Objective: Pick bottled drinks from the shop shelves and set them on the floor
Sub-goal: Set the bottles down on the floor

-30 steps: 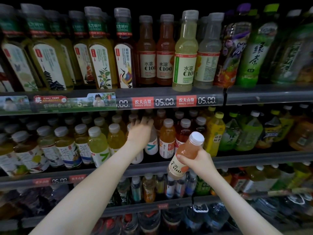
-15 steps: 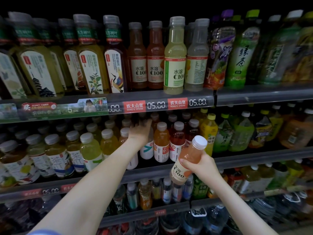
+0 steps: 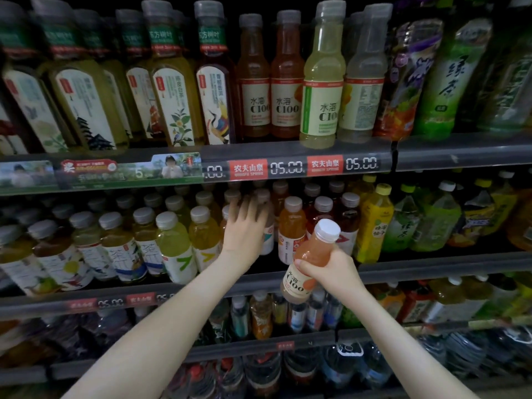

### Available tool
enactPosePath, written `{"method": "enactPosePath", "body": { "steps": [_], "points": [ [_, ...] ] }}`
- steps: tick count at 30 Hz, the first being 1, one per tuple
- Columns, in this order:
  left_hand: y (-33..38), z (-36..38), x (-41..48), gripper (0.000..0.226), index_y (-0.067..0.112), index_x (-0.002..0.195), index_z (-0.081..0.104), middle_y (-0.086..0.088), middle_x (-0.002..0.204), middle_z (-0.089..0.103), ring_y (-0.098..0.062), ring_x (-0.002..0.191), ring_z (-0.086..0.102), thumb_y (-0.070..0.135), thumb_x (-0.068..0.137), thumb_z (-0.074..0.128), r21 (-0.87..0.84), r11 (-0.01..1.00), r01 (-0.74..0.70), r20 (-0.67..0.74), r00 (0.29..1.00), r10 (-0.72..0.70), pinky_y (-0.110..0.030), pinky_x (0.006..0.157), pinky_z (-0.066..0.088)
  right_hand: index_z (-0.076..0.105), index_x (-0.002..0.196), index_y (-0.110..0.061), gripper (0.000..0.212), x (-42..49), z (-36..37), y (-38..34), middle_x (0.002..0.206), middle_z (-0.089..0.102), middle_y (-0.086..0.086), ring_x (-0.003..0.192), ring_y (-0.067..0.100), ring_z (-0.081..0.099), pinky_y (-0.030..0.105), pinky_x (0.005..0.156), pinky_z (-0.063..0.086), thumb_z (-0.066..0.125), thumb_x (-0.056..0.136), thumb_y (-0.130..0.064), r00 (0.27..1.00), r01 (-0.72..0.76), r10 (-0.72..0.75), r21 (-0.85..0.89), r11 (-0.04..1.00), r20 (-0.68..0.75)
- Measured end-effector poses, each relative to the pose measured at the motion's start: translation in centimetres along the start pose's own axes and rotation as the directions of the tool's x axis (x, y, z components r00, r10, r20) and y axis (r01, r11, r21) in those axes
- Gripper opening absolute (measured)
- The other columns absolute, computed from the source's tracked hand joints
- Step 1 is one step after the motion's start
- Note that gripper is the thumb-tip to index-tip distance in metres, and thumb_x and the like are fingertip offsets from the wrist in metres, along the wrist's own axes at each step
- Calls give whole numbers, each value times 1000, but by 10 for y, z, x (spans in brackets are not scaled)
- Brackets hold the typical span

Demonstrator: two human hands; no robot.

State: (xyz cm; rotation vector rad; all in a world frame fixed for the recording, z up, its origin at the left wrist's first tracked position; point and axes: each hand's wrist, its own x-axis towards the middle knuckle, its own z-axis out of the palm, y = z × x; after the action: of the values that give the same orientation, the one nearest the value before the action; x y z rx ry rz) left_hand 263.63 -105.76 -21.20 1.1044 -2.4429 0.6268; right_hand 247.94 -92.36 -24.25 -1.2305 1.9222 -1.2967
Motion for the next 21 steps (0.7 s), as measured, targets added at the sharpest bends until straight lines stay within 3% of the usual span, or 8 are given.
{"method": "enactPosePath", "body": {
  "steps": [6, 10, 14, 18, 21],
  "points": [
    [-60, -4, -54, 80, 12, 128, 60, -25, 123, 59, -42, 113, 57, 11, 51, 80, 100, 994, 38, 96, 994, -47, -66, 101, 34, 63, 103, -24, 37, 11, 39, -14, 94, 70, -12, 90, 4, 65, 19, 69, 51, 81, 72, -38, 995, 19, -19, 0, 1000, 99],
    [-95, -7, -73, 79, 11, 138, 51, -22, 132, 54, -38, 124, 51, 13, 64, 80, 76, 994, 84, 95, 991, -91, -62, 102, 34, 65, 103, -24, 36, 14, 67, -19, 94, 72, -11, 90, 5, 67, 27, 77, 55, 81, 73, -35, 992, 10, -17, 57, 998, 122],
    [-116, -5, -83, 81, 11, 148, 34, -17, 131, 54, -36, 129, 45, 10, 75, 69, -8, 996, 83, 185, 979, -80, -64, 111, 19, 67, 93, -28, 25, 13, 87, -27, 86, 72, -14, 84, 0, 67, 18, 66, 51, 81, 74, -35, 989, 35, -40, 42, 999, 145],
    [-124, -3, -85, 72, 4, 133, 52, -23, 125, 55, -41, 122, 50, 0, 64, 70, -54, 988, 147, 136, 981, -138, -62, 104, 32, 66, 103, -25, 35, 12, 103, -33, 92, 73, -12, 88, 1, 68, 23, 71, 55, 80, 73, -37, 986, 35, -43, 51, 998, 159],
    [-137, -1, -91, 66, 6, 142, 42, -25, 141, 41, -45, 126, 44, 6, 80, 67, -150, 951, 272, 130, 959, -253, -56, 103, 38, 65, 104, -26, 39, 10, 111, -35, 92, 72, -15, 89, 1, 67, 21, 70, 54, 81, 71, -40, 986, 27, -34, 44, 999, 160]
  ]
}}
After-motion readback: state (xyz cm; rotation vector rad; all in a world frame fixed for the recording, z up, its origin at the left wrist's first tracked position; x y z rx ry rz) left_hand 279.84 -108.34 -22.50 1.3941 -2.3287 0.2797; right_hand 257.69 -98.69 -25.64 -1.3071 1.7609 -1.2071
